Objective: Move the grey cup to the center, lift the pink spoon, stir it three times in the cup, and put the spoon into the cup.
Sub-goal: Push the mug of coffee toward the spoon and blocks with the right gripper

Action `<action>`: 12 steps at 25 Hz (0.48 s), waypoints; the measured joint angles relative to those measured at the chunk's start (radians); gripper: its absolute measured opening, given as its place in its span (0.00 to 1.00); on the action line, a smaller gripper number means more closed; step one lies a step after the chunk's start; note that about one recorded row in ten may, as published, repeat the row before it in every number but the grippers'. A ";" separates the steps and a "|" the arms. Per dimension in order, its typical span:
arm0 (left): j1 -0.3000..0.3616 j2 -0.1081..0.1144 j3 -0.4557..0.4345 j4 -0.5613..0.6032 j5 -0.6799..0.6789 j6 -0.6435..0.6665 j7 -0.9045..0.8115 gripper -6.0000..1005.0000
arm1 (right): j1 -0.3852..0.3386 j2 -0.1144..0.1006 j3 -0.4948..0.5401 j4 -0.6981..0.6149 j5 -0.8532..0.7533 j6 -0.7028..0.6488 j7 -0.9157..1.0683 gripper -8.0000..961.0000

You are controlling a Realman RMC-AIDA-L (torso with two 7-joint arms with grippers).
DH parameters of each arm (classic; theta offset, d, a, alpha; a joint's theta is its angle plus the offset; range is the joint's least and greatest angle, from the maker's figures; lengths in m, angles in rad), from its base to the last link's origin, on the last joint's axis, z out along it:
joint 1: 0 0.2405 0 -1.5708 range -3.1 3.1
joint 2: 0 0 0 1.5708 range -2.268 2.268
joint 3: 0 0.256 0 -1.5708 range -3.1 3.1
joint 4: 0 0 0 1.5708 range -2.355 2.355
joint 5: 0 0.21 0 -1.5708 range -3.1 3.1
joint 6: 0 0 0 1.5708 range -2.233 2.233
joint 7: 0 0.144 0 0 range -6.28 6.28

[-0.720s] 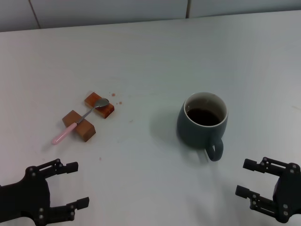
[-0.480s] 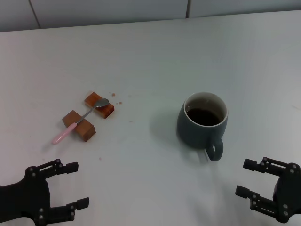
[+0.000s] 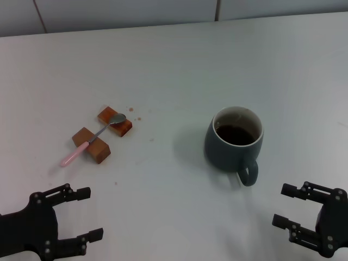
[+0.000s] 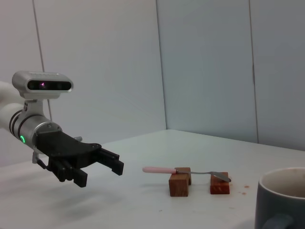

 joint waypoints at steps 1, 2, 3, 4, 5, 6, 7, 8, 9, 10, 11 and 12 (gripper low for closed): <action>0.000 0.000 0.000 0.000 0.000 0.000 0.000 0.82 | 0.000 0.000 0.000 0.000 0.000 0.000 0.000 0.64; 0.000 0.000 0.000 0.000 0.000 0.000 0.000 0.82 | 0.001 0.000 0.000 0.000 0.000 0.001 0.000 0.64; 0.000 0.000 0.000 0.000 0.000 0.000 0.000 0.82 | 0.001 0.000 0.000 0.000 0.000 0.001 0.000 0.64; 0.000 0.001 0.000 0.000 0.000 0.000 0.000 0.82 | 0.001 0.000 0.000 0.000 -0.002 0.002 0.000 0.64; 0.000 0.001 0.000 0.000 0.000 0.000 0.000 0.82 | 0.001 0.000 0.000 0.000 -0.006 0.002 0.000 0.64; 0.000 0.002 -0.001 0.000 0.000 0.000 0.000 0.82 | 0.001 0.000 0.000 0.000 -0.010 0.003 0.000 0.64; 0.000 0.002 -0.002 0.000 0.000 0.000 0.000 0.82 | 0.003 0.000 0.002 0.000 -0.015 0.004 0.003 0.64; 0.000 0.002 -0.002 0.000 0.000 0.000 -0.001 0.82 | 0.004 0.000 0.004 0.000 -0.019 0.004 0.011 0.62; 0.000 0.002 -0.003 0.000 0.000 0.000 -0.001 0.82 | 0.006 0.000 0.006 0.000 -0.020 0.005 0.020 0.59; 0.000 0.002 -0.004 0.000 0.000 0.001 -0.002 0.82 | 0.008 0.000 0.008 0.000 -0.021 0.006 0.030 0.57; 0.000 0.002 -0.005 0.000 0.000 0.001 -0.002 0.82 | 0.010 0.000 0.009 0.000 -0.021 0.008 0.036 0.55; 0.001 0.002 -0.005 0.000 0.000 0.002 -0.002 0.82 | 0.011 0.000 0.009 0.000 -0.022 0.009 0.037 0.52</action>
